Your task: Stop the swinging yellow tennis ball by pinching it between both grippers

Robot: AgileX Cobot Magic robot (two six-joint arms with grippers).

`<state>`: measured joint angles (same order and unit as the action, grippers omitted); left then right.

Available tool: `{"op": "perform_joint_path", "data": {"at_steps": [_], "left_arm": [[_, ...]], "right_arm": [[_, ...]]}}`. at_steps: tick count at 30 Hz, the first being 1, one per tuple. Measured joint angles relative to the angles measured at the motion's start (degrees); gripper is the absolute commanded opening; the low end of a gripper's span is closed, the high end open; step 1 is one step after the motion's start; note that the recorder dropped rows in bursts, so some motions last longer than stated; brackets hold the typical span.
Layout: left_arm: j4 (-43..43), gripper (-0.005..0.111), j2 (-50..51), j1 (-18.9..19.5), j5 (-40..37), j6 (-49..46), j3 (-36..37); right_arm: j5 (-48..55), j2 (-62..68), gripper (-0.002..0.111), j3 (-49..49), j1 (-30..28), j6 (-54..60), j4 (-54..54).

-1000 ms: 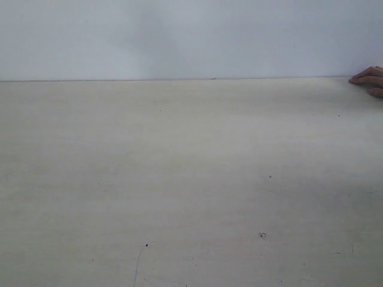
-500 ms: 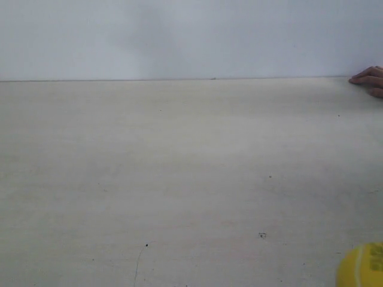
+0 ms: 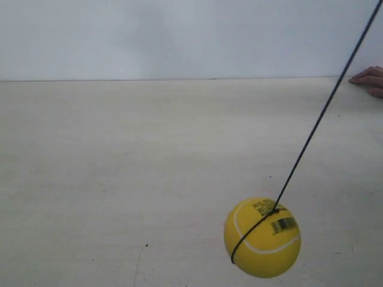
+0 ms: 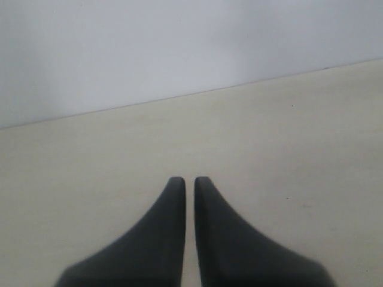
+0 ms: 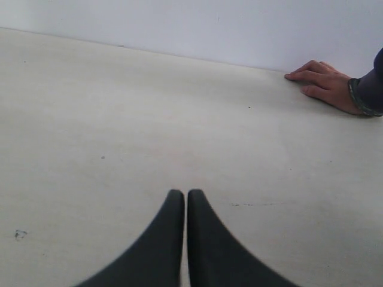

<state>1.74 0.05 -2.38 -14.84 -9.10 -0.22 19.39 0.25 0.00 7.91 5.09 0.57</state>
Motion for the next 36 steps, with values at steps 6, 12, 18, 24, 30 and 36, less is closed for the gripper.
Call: {"op": "perform_joint_path", "data": {"at_steps": [6,12,18,24,30,36], "left_arm": [[0.0,0.005,0.0,0.0,0.0,0.0,0.0],[0.0,0.005,0.0,0.0,0.0,0.0,0.0],[0.0,0.005,0.0,0.0,0.0,0.0,0.0],[-0.1,0.005,0.0,0.0,0.0,0.0,0.0],[-8.6,0.005,0.0,0.0,0.2,-5.9,0.0],[-12.8,0.005,0.0,0.0,1.2,-7.1,0.0]], "right_arm": [[0.0,0.0,0.0,0.0,0.0,0.0,0.0],[0.0,0.0,0.0,0.0,0.0,0.0,0.0],[0.0,0.0,0.0,0.0,0.0,0.0,0.0],[-2.7,0.0,0.0,0.0,0.0,2.9,0.4],[-12.5,0.0,0.0,0.0,0.0,1.3,-3.2],[-14.2,0.0,0.0,0.0,0.0,-2.5,-8.5]]}}
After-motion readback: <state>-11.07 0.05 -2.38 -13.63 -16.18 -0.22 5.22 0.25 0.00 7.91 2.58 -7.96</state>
